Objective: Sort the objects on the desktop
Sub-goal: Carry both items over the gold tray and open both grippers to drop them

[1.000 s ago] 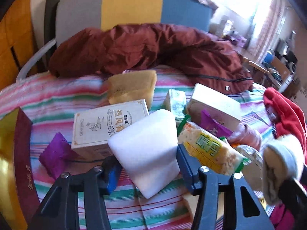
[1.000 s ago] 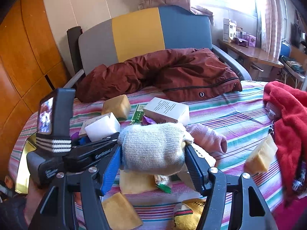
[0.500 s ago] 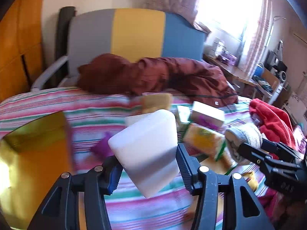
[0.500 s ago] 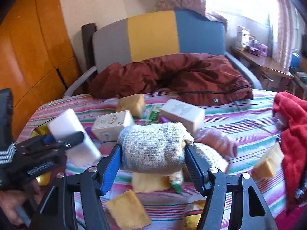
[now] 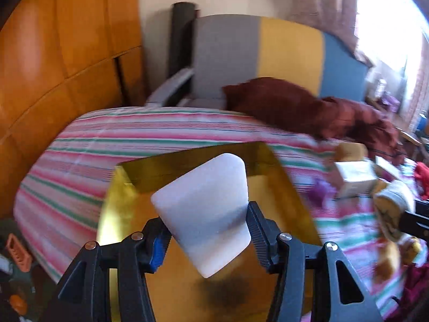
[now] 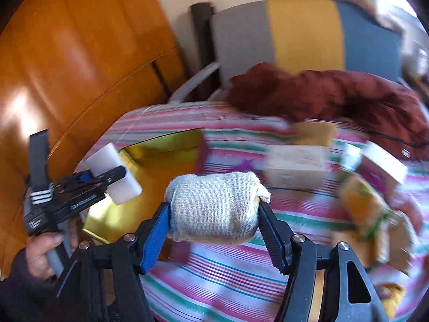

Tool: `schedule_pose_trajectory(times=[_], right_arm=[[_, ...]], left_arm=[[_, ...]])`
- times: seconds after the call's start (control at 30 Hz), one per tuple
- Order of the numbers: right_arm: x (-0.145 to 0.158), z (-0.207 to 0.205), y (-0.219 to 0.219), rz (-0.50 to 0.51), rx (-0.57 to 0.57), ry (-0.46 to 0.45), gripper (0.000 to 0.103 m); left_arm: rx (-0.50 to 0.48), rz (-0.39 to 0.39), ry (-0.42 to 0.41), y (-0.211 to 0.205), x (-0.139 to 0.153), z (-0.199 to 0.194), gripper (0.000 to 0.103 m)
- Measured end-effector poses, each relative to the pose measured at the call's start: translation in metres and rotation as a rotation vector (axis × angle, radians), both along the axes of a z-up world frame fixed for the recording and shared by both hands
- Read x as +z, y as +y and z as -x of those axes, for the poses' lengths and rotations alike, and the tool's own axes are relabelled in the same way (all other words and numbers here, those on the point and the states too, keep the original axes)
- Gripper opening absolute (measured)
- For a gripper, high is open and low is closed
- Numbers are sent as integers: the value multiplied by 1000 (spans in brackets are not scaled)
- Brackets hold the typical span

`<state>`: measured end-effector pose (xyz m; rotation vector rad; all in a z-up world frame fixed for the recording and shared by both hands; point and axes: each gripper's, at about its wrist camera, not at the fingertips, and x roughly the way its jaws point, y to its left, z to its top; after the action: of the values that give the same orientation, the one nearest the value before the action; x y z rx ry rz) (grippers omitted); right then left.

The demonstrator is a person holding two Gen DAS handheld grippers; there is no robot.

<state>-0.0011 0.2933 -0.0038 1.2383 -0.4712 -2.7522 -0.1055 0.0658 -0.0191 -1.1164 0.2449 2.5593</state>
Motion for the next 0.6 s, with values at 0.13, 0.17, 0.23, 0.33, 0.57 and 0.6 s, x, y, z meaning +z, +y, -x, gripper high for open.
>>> schedule_pose_trajectory(times=[0.13,0.17,0.23,0.33,0.57,0.6], right_arm=[[-5,45,-38,6,70,-49,66],[-7,57,-47,12,79,-64,66],[-9,81,-62,30,77,-65,68],[-8,106,-77,84,66,-45,72],[-3,109,-100,69,82,-17,85],[-5,105,-100,59,81,-24,85]], left_arm=[[83,51,30,-27,-5,27,58],[109,74,27,-33,-6,34,60],[141,61,24,-43,-4,39,61],[163,12,45,-55,6,34,66],[153,-47,80,-73,20,17,77],[154,-55,81,-74,22,16,77]])
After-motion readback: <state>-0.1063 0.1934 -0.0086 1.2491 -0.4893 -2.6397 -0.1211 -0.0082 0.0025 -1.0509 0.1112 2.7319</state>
